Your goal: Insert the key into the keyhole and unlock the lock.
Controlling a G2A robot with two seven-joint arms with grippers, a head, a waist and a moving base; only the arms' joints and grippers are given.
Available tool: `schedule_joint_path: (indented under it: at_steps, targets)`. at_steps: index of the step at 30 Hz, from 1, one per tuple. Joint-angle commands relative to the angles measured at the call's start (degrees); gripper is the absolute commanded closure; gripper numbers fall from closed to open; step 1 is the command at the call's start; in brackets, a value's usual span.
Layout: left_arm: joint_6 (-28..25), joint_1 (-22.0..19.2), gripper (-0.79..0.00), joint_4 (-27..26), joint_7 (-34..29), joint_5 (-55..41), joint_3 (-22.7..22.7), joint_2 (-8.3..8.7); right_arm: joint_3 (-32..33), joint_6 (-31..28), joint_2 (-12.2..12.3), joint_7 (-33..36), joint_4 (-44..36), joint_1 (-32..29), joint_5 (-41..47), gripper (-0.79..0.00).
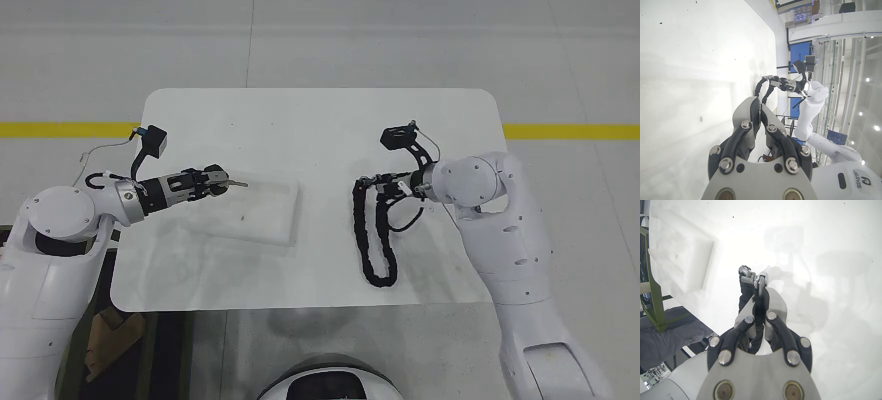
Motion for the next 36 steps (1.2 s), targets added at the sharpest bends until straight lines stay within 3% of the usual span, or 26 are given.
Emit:
schedule_joint_path:
  at_steps: [1,5,10,15,22,35,36]
  targets:
    - [0.00,0.00,0.000,0.00,0.00,0.00,0.00,0.00,1.84,-1.13,-0.10,-2.19,-1.66,-5.65,12.08,0.000]
    - [0.00,0.00,0.000,0.00,0.00,0.00,0.00,0.00,4.06,-3.85,-0.56,-3.80,2.57,-6.40,31.93,0.000]
    - [0.00,0.00,0.000,0.00,0.00,0.00,0.00,0.00,1.78,-6.58,-1.87,-2.93,11.44,-4.63,54.86,0.000]
    - [0.00,0.00,0.000,0.00,0.00,0.00,0.00,0.00,-1.23,-10.45,-3.45,-1.04,20.19,-0.73,71.34,0.000]
    - [0.00,0.00,0.000,0.00,0.00,0.00,0.00,0.00,-2.13,-17.13,-4.63,1.45,27.26,4.49,80.83,0.000]
    - [0.00,0.00,0.000,0.00,0.00,0.00,0.00,0.00,-1.98,-17.81,-4.65,1.61,27.38,4.65,81.18,0.000]
    - [-0.30,1.52,0.000,-0.72,2.13,-0.60,-0.56,-0.12,-1.60,-18.84,-4.52,0.22,25.93,2.83,80.55,0.000]
